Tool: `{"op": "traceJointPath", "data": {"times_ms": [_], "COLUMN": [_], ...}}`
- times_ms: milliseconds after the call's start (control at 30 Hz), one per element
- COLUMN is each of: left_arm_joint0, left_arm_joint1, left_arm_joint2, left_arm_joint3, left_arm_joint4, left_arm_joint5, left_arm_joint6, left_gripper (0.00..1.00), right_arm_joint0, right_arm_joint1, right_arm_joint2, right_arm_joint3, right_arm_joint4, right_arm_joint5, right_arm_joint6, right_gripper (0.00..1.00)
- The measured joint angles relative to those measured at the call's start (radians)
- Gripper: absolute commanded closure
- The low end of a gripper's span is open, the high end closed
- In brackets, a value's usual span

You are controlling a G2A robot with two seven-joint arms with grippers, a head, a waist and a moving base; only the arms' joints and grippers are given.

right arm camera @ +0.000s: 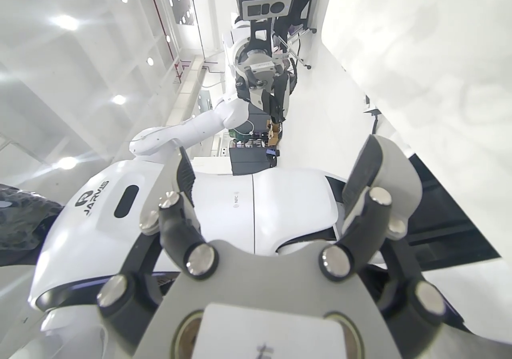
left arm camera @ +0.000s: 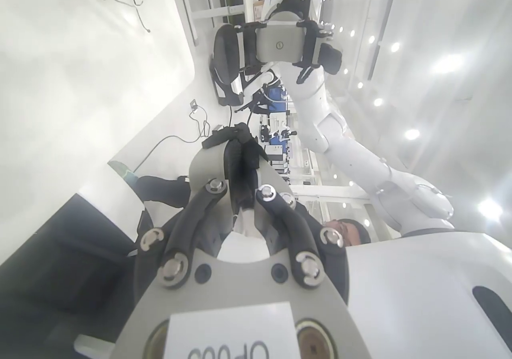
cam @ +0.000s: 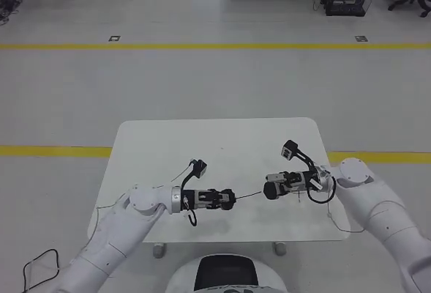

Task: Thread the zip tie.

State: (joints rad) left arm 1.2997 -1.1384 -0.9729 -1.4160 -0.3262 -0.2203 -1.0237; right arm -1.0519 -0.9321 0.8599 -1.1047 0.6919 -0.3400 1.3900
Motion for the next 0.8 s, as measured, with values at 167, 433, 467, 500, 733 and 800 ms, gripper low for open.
{"op": "traceJointPath", "data": {"times_ms": [167, 433, 467, 500, 733, 800], "left_arm_joint0": [-0.002, -0.003, -0.004, -0.004, -0.012, -0.014], "left_arm_joint1": [0.006, 0.013, 0.014, 0.014, 0.016, 0.017], "left_arm_joint2": [0.004, 0.011, 0.012, 0.014, 0.031, 0.036], "left_arm_joint3": [-0.001, 0.000, 0.001, 0.002, 0.007, 0.009], "left_arm_joint4": [-0.001, -0.014, -0.016, -0.018, -0.032, -0.034], "left_arm_joint5": [0.013, 0.020, 0.021, 0.022, 0.022, 0.021], "left_arm_joint6": [-0.011, -0.006, -0.006, -0.006, -0.005, -0.003], "left_gripper": [1.00, 1.00, 1.00, 1.00, 1.00, 1.00], "right_arm_joint0": [0.009, 0.023, 0.025, 0.026, 0.030, 0.031], "right_arm_joint1": [0.013, 0.022, 0.022, 0.023, 0.028, 0.029], "right_arm_joint2": [-0.032, -0.069, -0.072, -0.076, -0.085, -0.085], "right_arm_joint3": [-0.013, -0.026, -0.028, -0.030, -0.028, -0.028], "right_arm_joint4": [-0.010, 0.015, 0.015, 0.014, 0.016, 0.016], "right_arm_joint5": [0.000, 0.000, 0.000, 0.000, 0.000, 0.000], "right_arm_joint6": [0.000, 0.000, 0.000, 0.000, 0.000, 0.000], "right_gripper": [0.60, 0.70, 0.71, 0.71, 0.78, 0.80]}}
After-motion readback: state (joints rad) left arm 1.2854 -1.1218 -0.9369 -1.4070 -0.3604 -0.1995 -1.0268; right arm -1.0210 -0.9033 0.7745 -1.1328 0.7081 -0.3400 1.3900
